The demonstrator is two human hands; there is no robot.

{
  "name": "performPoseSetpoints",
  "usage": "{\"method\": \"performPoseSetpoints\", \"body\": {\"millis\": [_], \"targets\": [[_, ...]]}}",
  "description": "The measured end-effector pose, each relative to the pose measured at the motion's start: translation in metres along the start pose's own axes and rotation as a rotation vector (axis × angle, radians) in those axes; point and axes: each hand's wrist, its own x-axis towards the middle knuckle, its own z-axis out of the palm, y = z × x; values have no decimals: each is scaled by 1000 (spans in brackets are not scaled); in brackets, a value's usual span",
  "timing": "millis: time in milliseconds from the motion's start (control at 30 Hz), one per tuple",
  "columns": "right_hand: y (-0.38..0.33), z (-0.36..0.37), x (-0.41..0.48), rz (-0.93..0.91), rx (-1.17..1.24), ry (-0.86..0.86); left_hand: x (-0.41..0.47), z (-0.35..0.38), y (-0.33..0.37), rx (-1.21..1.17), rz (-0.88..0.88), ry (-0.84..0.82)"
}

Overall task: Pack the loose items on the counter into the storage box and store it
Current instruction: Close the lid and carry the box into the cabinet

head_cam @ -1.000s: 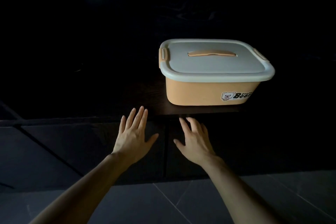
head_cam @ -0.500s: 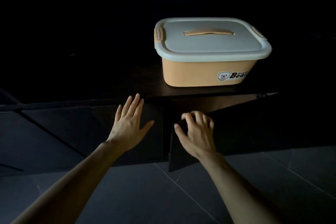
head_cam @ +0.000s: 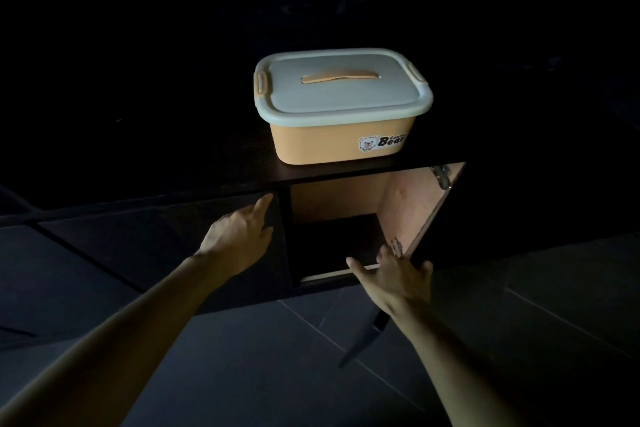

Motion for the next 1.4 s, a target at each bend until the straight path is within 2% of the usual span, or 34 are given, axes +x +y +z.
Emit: {"method": "performPoseSetpoints", "body": {"millis": [100, 200, 367, 567, 767, 1033, 1133, 1233, 1400], "targets": [[26, -5, -8, 108, -17, -37, -5, -7, 15, 20, -20, -59], [53, -8, -17, 198, -93, -27, -11, -15, 25, 31, -14, -50], [103, 0, -50, 214, -163, 31, -19, -19, 33, 38, -19, -62], [132, -9, -54, 248, -47, 24, -17, -10, 55, 4, 5, -62], [99, -44, -25, 84, 193, 9, -5, -17, 68, -1, 56, -53], [15, -107, 22, -172, 198, 184, 15, -58, 45, -51, 16, 108], [-10, -129, 40, -269, 228, 226, 29, -75, 40, -111, 50, 235], [-29, -151, 59, -349, 176, 319, 45, -88, 43, -63, 106, 304], [-47, -179, 102, -435, 155, 273, 76, -95, 57, 30, 77, 316]]}}
